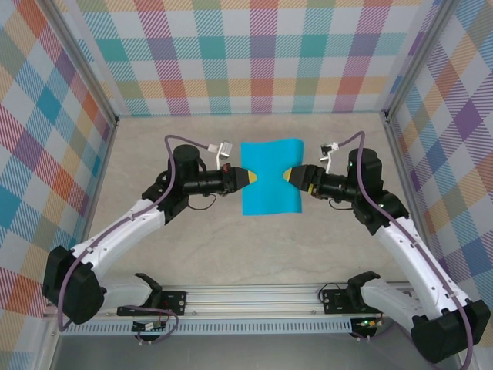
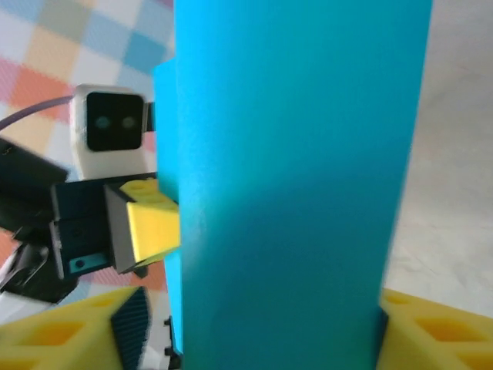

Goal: Fold a paper plane with a square sheet of paper (fold left side to right side)
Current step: Place a square sheet of paper at the center of the table, then first fold in half a square sheet of paper at the center of the table.

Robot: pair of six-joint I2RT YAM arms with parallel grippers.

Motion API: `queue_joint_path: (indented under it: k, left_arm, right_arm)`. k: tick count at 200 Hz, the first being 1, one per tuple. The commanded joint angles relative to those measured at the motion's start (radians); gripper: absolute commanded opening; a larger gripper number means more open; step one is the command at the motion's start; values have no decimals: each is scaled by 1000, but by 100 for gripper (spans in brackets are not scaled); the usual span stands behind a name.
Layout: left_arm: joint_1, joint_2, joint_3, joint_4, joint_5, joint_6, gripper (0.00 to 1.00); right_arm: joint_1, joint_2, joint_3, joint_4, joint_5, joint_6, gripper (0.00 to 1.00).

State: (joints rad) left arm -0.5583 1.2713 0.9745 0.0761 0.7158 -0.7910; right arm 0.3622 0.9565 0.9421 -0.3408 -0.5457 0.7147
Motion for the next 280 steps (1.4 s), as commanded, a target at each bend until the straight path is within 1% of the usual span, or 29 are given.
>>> queue_joint_path:
  k: [1,11,22,39,53,62,89,99,105,111,141,149,159,180,207,228,239,263,280]
  left_arm:
    - [52,80,42,-149,-34,110,0]
    - [72,129,62,-185,-26,156,0]
    - [89,187,91,-236,-33,213,0]
    - [110,289,142,-302,-51,298,0]
    - [130,387,183,-334,-49,346,0]
    - [142,448,204,-345,-49,353,0]
    - [185,587,237,-345,-68,381,0]
    - [197,619,251,-345,-73,396,0]
    - [202,631,263,-384,-81,412,0]
    - [205,644,276,-394,-82,426,0]
    - [220,711,342,-443,-50,479,0]
    - [222,723,352,-452,-47,485,0]
    - [222,729,351,-459,-57,486,0]
    - [222,721,335,-456,-67,483,0]
    - [222,699,315,-449,-69,474,0]
    - [222,688,312,-448,-61,464,0]
    - [222,679,310,-444,-57,461,5]
    - [218,654,290,-393,-10,428,32]
    - [210,637,278,-362,25,397,39]
  right_arm:
    - [4,11,24,-220,216,-136,89]
    - [4,24,19,-262,280,-152,94]
    - [4,40,6,-288,322,-172,99]
    - [4,64,-33,-280,335,-187,100]
    - [4,85,-74,-240,321,-185,100]
    - [4,104,-97,-207,305,-177,100]
    - [6,184,-154,-63,214,-158,99]
    - [6,218,-166,-10,203,-142,96]
    - [6,245,-174,28,192,-133,94]
    - [6,272,-178,62,183,-118,90]
    - [12,464,-141,211,145,-38,56]
    - [12,523,-121,244,140,-19,48]
    - [12,599,-94,284,131,-2,40]
    - [17,753,-1,295,107,2,32]
    - [25,888,77,295,106,-3,29]
    - [31,937,109,250,138,-17,28]
    - [34,950,116,225,155,-26,28]
    - [39,968,120,180,177,-50,28]
    - [43,981,127,141,193,-70,29]
